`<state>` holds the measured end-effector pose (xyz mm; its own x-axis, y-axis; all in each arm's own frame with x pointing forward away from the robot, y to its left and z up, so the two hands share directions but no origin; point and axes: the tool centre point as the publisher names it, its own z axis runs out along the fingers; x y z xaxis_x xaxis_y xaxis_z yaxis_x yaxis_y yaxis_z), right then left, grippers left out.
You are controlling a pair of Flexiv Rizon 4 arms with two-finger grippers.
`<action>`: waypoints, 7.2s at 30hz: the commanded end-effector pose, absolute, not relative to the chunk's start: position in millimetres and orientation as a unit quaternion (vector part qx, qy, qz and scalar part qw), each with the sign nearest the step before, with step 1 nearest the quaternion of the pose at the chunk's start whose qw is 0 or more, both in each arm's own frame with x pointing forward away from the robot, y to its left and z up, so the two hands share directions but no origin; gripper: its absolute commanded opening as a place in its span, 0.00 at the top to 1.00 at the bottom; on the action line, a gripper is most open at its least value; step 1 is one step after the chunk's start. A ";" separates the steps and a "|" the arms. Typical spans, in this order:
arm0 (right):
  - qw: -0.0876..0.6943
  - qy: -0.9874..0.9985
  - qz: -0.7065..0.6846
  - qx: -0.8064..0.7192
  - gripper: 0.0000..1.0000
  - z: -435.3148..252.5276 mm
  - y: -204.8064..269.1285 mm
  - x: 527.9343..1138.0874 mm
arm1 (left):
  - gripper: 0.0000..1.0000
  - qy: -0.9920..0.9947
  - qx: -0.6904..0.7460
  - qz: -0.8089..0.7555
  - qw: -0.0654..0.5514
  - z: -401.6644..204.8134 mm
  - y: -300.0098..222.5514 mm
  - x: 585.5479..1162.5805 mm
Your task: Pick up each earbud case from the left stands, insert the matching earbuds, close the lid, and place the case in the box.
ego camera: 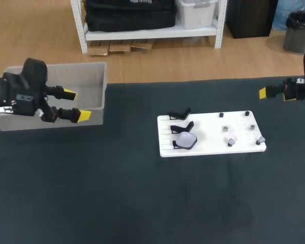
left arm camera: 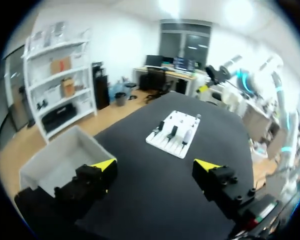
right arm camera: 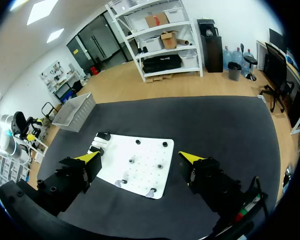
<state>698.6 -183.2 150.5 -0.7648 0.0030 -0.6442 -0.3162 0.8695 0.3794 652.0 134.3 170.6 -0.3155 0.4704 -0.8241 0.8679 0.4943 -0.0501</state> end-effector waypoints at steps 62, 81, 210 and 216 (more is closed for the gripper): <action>0.331 0.908 0.242 -0.088 0.00 150.0 -184.2 699.3 | 0.00 0.663 0.573 -0.327 0.354 45.4 -82.0 657.7; 0.331 0.908 0.242 -0.088 0.00 150.0 -184.2 699.3 | 0.30 0.653 0.578 -0.334 0.358 27.9 -103.0 663.7; 0.276 0.901 0.288 -0.169 0.00 127.8 -62.1 661.4 | 1.00 0.561 0.627 -0.347 0.414 105.3 -166.8 662.3; 0.291 0.909 0.237 -0.183 0.00 133.2 -66.5 660.9 | 1.00 0.559 0.605 -0.375 0.425 108.3 -158.1 657.1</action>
<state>665.8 -64.9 127.9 -0.7649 -0.1856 -0.6168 -0.4914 0.7873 0.3724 660.1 -168.1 107.7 0.0916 0.4030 -0.9106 0.9957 -0.0245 0.0894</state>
